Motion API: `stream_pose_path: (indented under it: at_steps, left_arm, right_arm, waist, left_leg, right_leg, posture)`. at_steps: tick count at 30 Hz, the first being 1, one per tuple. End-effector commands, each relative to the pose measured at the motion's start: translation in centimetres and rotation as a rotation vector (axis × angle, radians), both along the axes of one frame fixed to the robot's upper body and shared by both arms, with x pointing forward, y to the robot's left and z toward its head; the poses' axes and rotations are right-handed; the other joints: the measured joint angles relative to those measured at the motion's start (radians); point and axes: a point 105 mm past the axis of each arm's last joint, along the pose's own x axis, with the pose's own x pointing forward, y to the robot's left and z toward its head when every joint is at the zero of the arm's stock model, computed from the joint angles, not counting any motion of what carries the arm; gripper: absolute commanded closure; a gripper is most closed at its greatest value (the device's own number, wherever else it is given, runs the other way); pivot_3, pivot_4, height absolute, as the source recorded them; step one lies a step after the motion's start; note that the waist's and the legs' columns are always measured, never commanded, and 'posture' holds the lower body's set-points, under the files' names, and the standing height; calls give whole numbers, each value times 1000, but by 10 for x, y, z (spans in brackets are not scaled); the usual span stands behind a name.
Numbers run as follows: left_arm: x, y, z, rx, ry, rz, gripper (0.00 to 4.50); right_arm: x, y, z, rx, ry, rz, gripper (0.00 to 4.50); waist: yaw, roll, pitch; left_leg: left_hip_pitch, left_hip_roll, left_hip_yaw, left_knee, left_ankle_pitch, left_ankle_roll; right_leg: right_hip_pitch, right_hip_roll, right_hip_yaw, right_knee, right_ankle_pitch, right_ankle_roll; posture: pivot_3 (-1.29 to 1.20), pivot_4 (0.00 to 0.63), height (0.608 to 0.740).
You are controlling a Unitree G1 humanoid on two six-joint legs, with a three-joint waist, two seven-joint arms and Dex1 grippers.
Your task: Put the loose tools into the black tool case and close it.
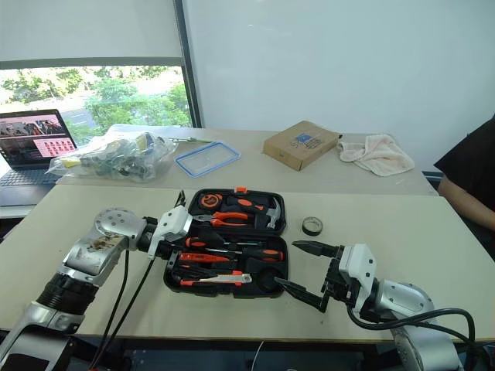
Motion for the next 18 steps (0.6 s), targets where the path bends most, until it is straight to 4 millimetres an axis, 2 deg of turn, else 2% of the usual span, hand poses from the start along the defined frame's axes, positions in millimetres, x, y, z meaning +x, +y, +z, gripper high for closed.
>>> stream_pose_path:
  at_steps: [1, 3, 4, 5, 7, 9, 10, 15, 18]
  left_arm:
    - [-2, 12, 6, -6, -55, -4, 1507]
    - [-4, 18, -1, 20, -48, -4, 2288]
    - [-5, 20, -5, 31, -50, -2, 2430]
    - [-7, 21, -10, 39, -42, -4, 3052]
    - [-9, 20, -17, 30, -32, -3, 3403]
    - [-8, 17, -24, 31, -36, 9, 4188]
    - [-7, 17, -29, 43, -38, 23, 4429]
    - [2, 16, -44, 58, -29, 89, 4429]
    - [1, 17, -52, 74, -12, 77, 4429]
  right_arm:
    - [-4, 2, 6, 6, -37, 14, 0]
    - [-4, 2, 5, 7, -34, 12, 0]
    - [-4, 2, 5, 7, -33, 10, 0]
    - [-4, 1, 4, 8, -31, 8, 0]
    - [-4, 1, 4, 8, -29, 5, 0]
    - [-4, 1, 4, 8, -28, 4, 0]
    - [-4, 1, 4, 9, -28, 3, 0]
    - [-4, 1, 5, 11, -28, 0, 0]
    - [-5, 1, 5, 11, -26, -1, 0]
  waist:
    - [0, 0, 0]
    - [0, 0, 0]
    - [0, 0, 0]
    - [0, 0, 0]
    - [1, 0, 0]
    - [3, 0, 0]
    - [3, 0, 0]
    - [2, 0, 0]
    - [3, 0, 0]
  left_leg:
    - [0, 0, 0, 0, 0, 0]
    - [0, 0, 0, 0, 0, 0]
    - [0, 0, 0, 0, 0, 0]
    - [0, 0, 1, 0, 0, 0]
    - [0, 0, 1, 0, 0, 0]
    - [0, 0, 1, 0, 0, 0]
    - [0, 0, 1, 0, 0, 0]
    - [0, 0, 1, 0, 0, 0]
    - [1, 0, 1, 0, 0, 0]
  right_leg:
    - [0, 0, 0, 0, 0, 0]
    - [0, 0, 1, 0, 0, 0]
    - [0, 0, 1, 0, 0, 0]
    - [0, 0, 1, 0, 0, 0]
    - [0, 0, 1, 0, 0, 0]
    - [0, 0, 1, 0, 0, 0]
    - [0, 0, 1, 0, 0, 0]
    - [0, 0, 1, 0, 0, 0]
    - [0, -1, 1, 0, 0, 0]
  posture:
    - [0, 150, 740]
    - [0, 150, 740]
    - [0, 150, 740]
    - [0, 150, 740]
    - [0, 150, 740]
    - [0, 150, 740]
    - [0, 150, 740]
    - [0, 150, 740]
    - [0, 150, 740]
